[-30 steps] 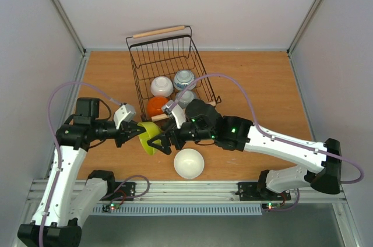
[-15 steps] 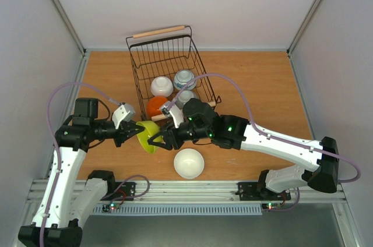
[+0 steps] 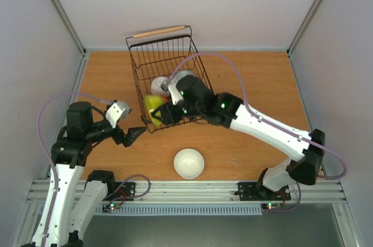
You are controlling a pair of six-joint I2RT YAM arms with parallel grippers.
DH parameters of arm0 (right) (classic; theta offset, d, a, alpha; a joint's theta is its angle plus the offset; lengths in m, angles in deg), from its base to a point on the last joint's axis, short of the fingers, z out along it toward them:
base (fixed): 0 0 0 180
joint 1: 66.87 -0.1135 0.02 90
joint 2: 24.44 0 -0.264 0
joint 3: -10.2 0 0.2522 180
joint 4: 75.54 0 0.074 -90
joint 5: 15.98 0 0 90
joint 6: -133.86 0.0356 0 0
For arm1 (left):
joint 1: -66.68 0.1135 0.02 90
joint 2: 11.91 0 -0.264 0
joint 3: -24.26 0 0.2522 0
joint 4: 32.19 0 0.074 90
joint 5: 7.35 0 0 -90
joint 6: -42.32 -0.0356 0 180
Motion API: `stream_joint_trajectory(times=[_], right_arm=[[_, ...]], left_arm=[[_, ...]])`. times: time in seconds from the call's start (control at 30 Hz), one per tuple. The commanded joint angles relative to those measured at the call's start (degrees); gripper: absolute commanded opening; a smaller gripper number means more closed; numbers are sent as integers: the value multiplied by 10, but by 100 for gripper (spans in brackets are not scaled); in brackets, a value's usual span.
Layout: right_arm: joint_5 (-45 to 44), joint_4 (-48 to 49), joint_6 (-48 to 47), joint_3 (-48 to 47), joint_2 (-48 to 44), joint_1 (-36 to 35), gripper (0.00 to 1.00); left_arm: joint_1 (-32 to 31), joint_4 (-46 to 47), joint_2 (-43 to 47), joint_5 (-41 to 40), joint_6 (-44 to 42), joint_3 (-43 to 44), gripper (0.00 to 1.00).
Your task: Load the bowls into the dish rack
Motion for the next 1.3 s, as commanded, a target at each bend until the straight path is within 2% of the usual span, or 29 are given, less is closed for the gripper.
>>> stream_joint_trajectory(times=[0.0, 0.13, 0.3, 0.43, 0.6, 0.87, 1.27], right_arm=[[-35, -75, -54, -92, 66, 81, 2], [-37, -116, -93, -195, 153, 114, 1], [-113, -211, -155, -405, 301, 135, 1], [-215, -227, -212, -540, 421, 152, 1], [-284, -255, -266, -713, 556, 175, 1], [-373, -145, -369, -725, 628, 185, 1], [-408, -61, -455, -737, 710, 197, 1]], left_arm=[[0, 99, 32, -106, 63, -19, 99], [0, 105, 36, -118, 70, -21, 99], [-1, 104, 27, -114, 67, -22, 99], [0, 99, 24, -108, 61, -22, 99], [1, 96, 25, -101, 59, -22, 99], [1, 95, 19, -92, 54, -25, 99], [1, 90, 10, -85, 51, -23, 99]])
